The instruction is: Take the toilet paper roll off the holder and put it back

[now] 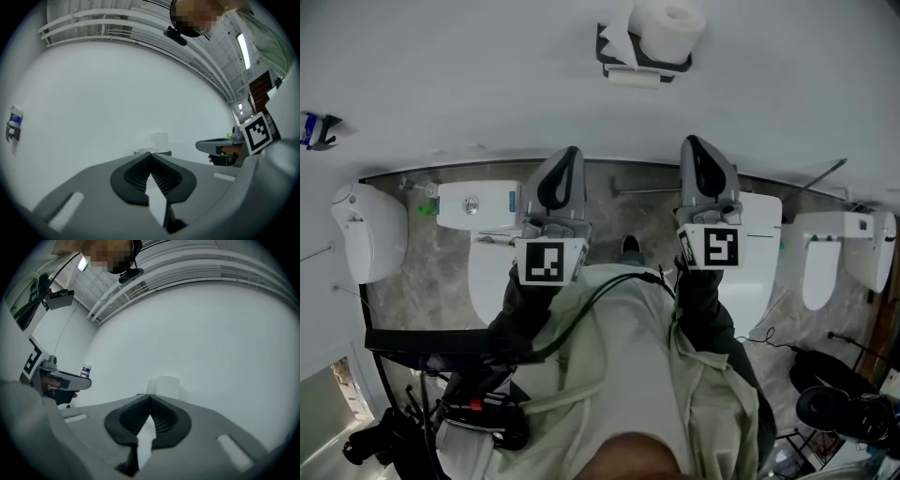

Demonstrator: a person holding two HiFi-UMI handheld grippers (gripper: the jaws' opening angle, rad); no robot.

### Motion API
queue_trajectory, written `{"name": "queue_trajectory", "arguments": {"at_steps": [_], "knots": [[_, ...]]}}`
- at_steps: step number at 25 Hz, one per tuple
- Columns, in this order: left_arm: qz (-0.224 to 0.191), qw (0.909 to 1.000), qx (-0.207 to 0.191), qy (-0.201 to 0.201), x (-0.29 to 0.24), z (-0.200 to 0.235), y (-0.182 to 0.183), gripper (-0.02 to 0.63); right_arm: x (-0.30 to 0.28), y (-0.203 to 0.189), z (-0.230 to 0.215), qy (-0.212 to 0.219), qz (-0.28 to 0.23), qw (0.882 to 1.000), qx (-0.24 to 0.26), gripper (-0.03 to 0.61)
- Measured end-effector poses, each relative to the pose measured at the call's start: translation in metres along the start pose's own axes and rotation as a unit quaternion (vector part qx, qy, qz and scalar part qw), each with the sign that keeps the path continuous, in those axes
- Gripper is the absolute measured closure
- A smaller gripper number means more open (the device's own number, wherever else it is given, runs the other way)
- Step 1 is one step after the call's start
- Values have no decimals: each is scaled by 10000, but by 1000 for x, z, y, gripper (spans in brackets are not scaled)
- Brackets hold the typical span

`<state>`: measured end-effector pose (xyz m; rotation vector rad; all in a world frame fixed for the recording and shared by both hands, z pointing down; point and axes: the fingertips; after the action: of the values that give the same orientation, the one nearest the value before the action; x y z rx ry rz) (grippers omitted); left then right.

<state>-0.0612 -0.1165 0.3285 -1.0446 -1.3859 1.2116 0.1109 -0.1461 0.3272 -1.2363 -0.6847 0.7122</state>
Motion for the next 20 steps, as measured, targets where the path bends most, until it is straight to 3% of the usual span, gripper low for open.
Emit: {"name": "queue_trajectory", "arguments": {"at_steps": [6,13,20], "knots": [[29,10000,-21,22,1,7,-1,607,-28,3,-33,-121,37,9999,-67,551],[58,9999,-90,49,3,14,-1,607,-59,5,-50,-154,34,9993,-340,333],[44,9999,-56,141,2,20,0,607,-114,5,-87,-394,247,9980,-428,172]]}}
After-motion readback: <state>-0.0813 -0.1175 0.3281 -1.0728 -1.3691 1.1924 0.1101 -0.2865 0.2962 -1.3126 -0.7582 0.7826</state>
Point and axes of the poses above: the fingertips, and each gripper's own axes: x backward along the fingers, z to its left, y out of its top, and after that the axes turned 10 degrees about y, right-handed
